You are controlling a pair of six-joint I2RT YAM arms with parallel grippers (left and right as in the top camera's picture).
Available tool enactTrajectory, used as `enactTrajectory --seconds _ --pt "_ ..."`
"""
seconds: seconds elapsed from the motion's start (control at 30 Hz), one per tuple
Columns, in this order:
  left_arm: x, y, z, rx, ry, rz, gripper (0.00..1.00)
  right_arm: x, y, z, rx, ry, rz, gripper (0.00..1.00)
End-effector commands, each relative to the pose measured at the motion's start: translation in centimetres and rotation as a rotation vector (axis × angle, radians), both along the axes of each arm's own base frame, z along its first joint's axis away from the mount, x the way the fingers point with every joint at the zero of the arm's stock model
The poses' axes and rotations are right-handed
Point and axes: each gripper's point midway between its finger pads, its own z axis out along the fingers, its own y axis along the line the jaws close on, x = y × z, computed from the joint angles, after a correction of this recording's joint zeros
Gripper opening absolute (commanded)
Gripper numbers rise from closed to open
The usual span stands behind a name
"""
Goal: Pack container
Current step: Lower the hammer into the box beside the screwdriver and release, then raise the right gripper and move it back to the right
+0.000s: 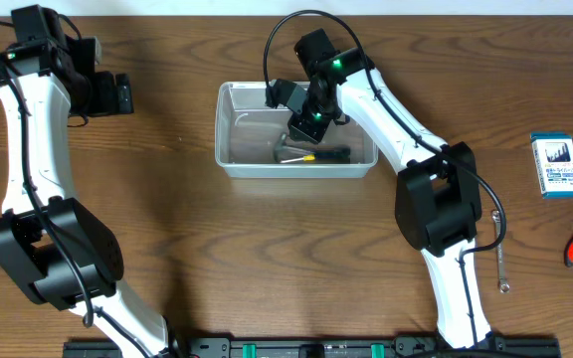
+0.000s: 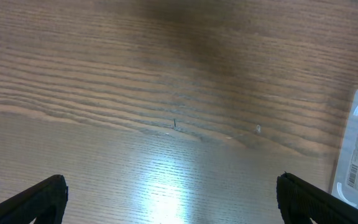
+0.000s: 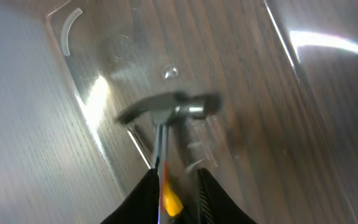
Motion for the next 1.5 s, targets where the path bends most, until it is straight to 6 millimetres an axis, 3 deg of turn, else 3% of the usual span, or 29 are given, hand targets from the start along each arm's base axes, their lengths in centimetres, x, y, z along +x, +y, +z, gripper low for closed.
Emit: enactTrajectory --seconds 0.0,0.27,0.43,0.57,0.7,0.9,1.03,1.1,1.3,1.47 --pt "-0.3 0.2 -0.6 0.009 0.021 -0.002 0.98 0.0 0.4 -0.1 0.018 0.014 -0.015 0.21" --pt "-0.3 0.2 -0.6 0.009 0.021 -0.002 0.98 0.4 0.6 0.6 0.029 0.011 -0.050 0.26" --pt "-0.3 0.2 -0.6 0.009 0.021 -0.002 0.98 1.6 1.0 3.6 0.051 -0.034 -0.072 0.56" --pt "-0.3 0.2 -0.6 0.009 0.020 -0.002 0.98 3.9 -0.5 7.6 -0.006 -0.132 -0.198 0.98" --pt "-0.3 0.2 -0.6 0.009 0.020 -0.002 0.98 5.3 -3.6 12.6 -0.079 -0.233 -0.332 0.99" --pt "-0.3 0.2 -0.6 0.009 0.021 -0.002 0.98 4.1 -7.2 18.4 -0.052 -0.244 -0.454 0.99" --pt "-0.3 0.2 -0.6 0.009 0.021 -0.002 0.98 2.5 -10.1 19.9 -0.073 -0.196 -0.529 0.99" --pt "-0.3 0.2 -0.6 0.009 0.021 -0.002 0.98 2.6 -11.5 20.7 -0.043 -0.177 -0.642 0.99" --pt "-0.3 0.2 -0.6 0.009 0.021 -0.002 0.98 2.5 -13.2 22.7 0.037 -0.157 -0.733 0.99" --pt "-0.3 0.2 -0.6 0.009 0.021 -0.002 0.98 1.1 -14.7 25.9 0.070 -0.205 -0.780 0.99"
